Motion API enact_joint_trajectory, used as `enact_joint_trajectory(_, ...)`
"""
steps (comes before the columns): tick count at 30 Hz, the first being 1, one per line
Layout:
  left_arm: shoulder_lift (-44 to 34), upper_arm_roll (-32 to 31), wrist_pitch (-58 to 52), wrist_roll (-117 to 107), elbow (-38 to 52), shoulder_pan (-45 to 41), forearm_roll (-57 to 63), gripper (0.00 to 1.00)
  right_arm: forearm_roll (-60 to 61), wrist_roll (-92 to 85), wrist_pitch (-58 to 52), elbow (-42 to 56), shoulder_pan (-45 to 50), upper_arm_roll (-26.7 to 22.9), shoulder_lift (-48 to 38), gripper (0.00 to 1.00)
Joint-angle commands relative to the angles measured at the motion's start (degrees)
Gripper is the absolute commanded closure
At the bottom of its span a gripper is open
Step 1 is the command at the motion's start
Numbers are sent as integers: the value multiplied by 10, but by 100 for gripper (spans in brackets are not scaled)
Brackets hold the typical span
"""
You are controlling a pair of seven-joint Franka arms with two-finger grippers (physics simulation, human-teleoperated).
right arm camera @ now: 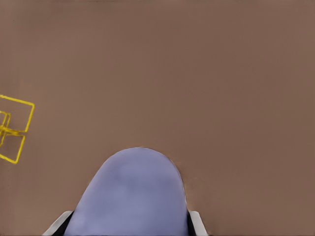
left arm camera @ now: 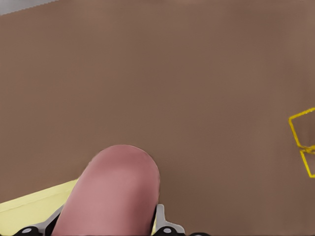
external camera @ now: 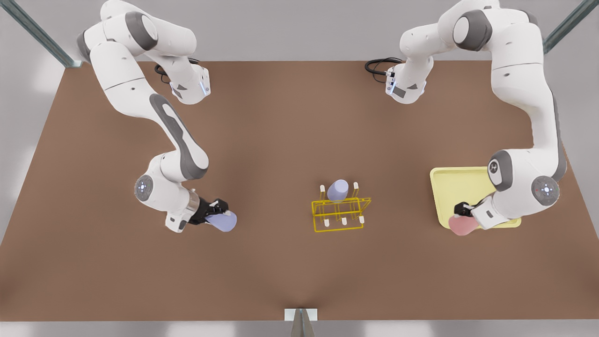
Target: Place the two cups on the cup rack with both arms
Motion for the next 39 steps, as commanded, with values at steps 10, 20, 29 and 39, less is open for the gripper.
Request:
enact_joint_trajectory(10,116,-123,-69,-577,142,-79,-1,16,134,26,-6,219,105,24,138,17)
enact_joint_trajectory(20,117,-149,-90,-580,150,-89,-23,16,135,26,45,342,180,25,232,16)
enact_joint_trajectory(29,142,-166,-83,-620,167,-107,-21,16,135,25,61,364,186,67,253,16)
enact_joint_trajectory(39,139,-161,-91,-629,184,-109,-7,0,135,17,68,362,202,79,271,15)
